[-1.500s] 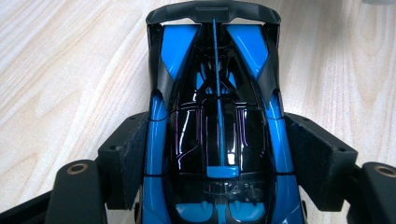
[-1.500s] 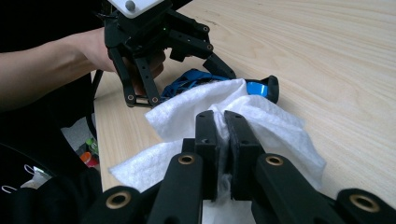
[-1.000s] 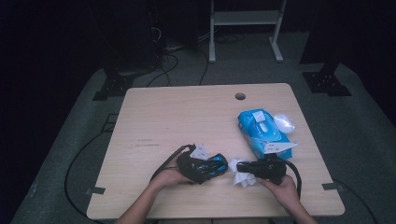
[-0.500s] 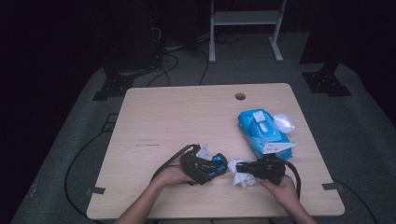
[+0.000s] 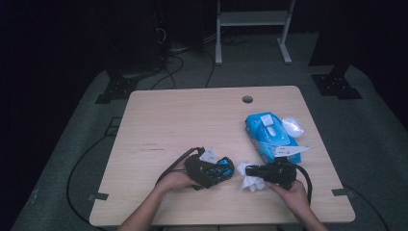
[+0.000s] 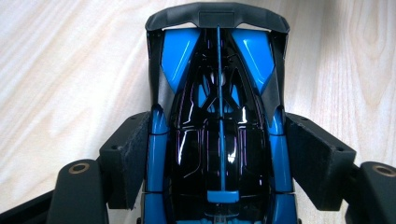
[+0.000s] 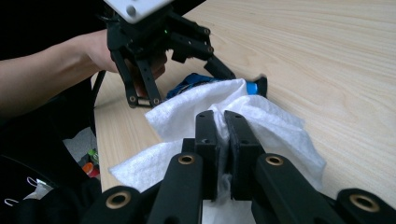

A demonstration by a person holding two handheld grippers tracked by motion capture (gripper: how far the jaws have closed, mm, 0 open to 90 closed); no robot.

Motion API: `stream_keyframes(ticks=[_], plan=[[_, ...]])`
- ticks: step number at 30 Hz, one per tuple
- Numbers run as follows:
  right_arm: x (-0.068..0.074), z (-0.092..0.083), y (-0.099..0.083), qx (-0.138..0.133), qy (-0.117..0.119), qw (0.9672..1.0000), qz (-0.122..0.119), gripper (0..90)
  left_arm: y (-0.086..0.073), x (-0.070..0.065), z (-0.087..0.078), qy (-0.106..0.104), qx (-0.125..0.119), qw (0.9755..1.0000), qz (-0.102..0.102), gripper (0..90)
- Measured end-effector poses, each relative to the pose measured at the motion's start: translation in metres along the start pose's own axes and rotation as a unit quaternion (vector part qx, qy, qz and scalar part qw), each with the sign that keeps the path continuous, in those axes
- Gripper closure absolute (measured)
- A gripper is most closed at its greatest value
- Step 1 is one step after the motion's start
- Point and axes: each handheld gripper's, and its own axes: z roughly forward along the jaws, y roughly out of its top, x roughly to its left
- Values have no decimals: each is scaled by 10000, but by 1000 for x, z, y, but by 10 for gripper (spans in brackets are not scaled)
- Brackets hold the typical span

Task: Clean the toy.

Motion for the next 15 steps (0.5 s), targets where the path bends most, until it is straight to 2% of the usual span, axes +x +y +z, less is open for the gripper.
stream_keyframes(ticks=[3, 5, 10, 15], plan=[[0, 0, 0, -3, 6, 10000, 0, 836, 0, -1, 2, 28, 111, 9999, 67, 273], [1, 0, 0, -15, 8, 10000, -1, 837, 0, 0, 2, 14, 72, 10000, 17, 273], [-1, -3, 1, -59, -3, 10000, 47, 837, 4, 3, -3, 97, 21, 9999, 55, 274], [-2, -4, 1, -105, -15, 9999, 32, 837, 19, 17, -12, 280, 12, 9996, 53, 280]])
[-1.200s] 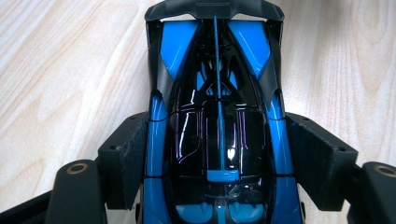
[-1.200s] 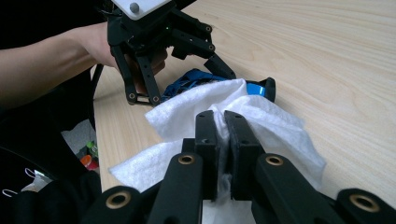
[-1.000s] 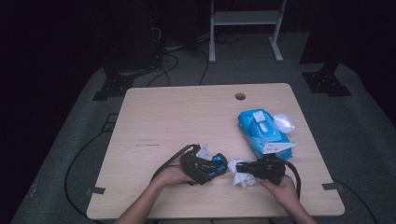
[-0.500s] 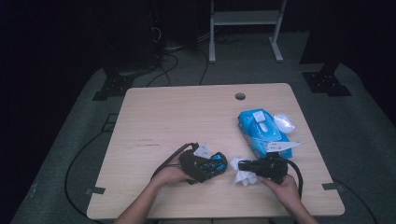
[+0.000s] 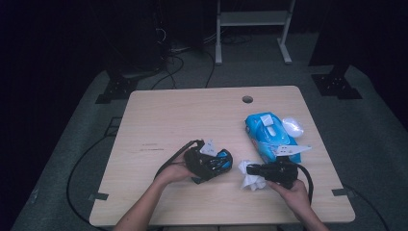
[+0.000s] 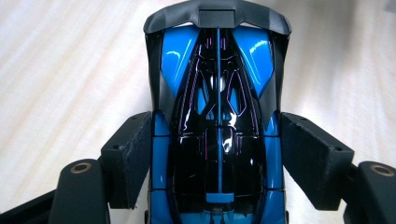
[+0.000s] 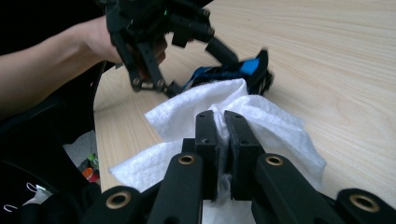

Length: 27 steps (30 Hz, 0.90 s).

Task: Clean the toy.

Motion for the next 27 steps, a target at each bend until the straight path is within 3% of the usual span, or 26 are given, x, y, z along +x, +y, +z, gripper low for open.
stream_keyframes(ticks=[5, 10, 12, 15, 18, 20, 22, 25, 27], plan=[[0, 0, 0, 15, -13, 10000, 25, 837, 10, 12, 5, 91, 39, 9999, -43, 280], [-5, -5, -1, 42, -104, 9999, 5, 837, 9, 27, 25, 89, 277, 9994, -209, 281], [-6, -8, -2, 74, -159, 9998, 21, 837, 8, 31, 26, 10, 151, 9993, -347, 286], [-7, -10, -3, 207, -316, 9992, -95, 836, 7, 31, 26, -3, 116, 9993, -351, 285], [-9, -14, -8, 500, -549, 9970, -236, 836, 5, 32, 26, -30, 59, 9992, -402, 284], [-9, -16, -10, 557, -573, 9965, -260, 834, 4, 32, 25, -42, 39, 9991, -420, 282], [-11, -20, -18, 882, -789, 9921, -419, 793, 1, 33, 23, -105, -33, 9988, -482, 262], [-15, -22, -27, 1122, -990, 9875, -496, 698, -1, 33, 18, -107, -150, 9984, -528, 214], [-16, -25, -28, 1122, -1014, 9874, -470, 629, -2, 32, 14, -52, -219, 9983, -542, 190]])
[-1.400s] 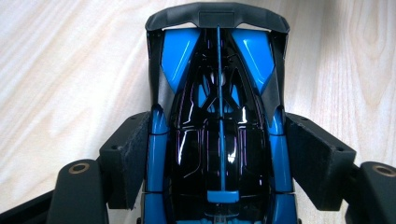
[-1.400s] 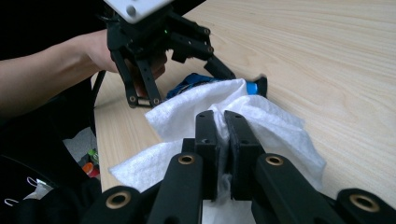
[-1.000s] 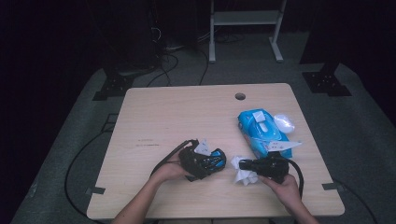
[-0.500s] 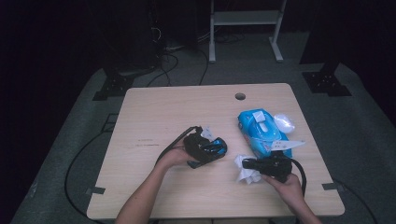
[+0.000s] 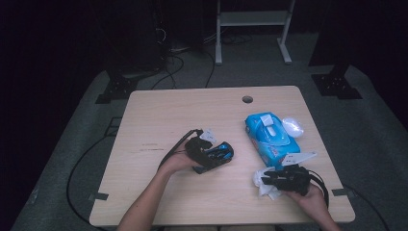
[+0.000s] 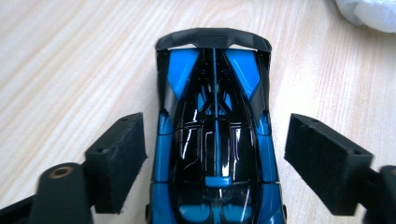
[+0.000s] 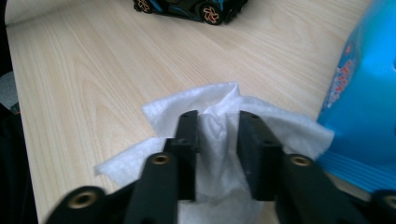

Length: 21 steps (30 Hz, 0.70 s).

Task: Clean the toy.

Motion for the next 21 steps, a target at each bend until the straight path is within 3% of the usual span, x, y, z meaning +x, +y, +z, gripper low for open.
stream_keyframes(ticks=[5, 9, 21], plan=[[0, -15, 4, -488, -50, 9987, -98, 526, -4, 0, -9, 36, -119, 9999, -2, 177], [-3, -24, 5, -751, -89, 9971, -10, 515, -9, 2, -24, 92, -288, 9995, -9, 165], [-9, -32, 6, -1016, -181, 9945, 166, 465, -30, 0, -49, 273, -487, 9983, -143, 151]])
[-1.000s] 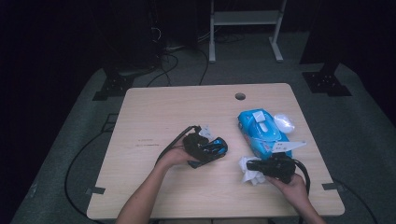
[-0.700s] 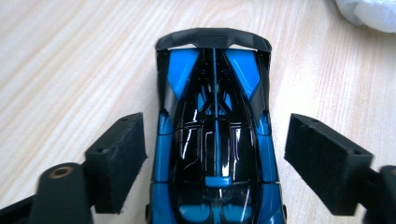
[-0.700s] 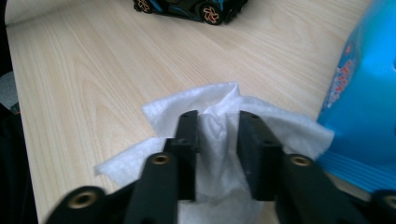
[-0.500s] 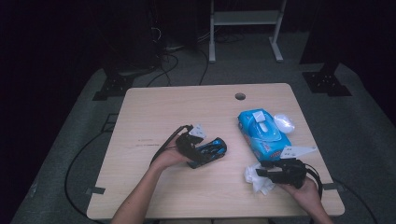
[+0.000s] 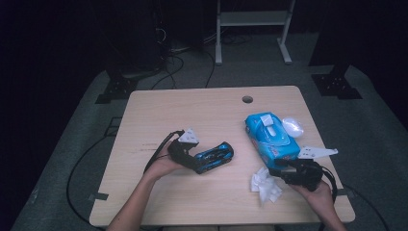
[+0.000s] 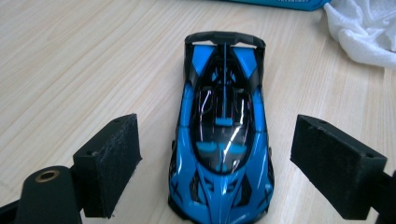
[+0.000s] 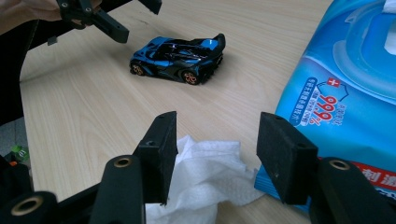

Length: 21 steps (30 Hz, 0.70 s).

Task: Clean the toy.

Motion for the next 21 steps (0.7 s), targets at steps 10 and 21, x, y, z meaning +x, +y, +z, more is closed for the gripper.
stream_keyframes(ticks=[10, 21], plan=[[-5, -1, 1, -75, -48, 9999, 87, 435, -13, -2, -12, 108, -150, 9997, -133, 130], [-4, -2, 1, -80, -88, 9999, 80, 409, -28, -5, -21, 174, -214, 9993, -238, 129]])
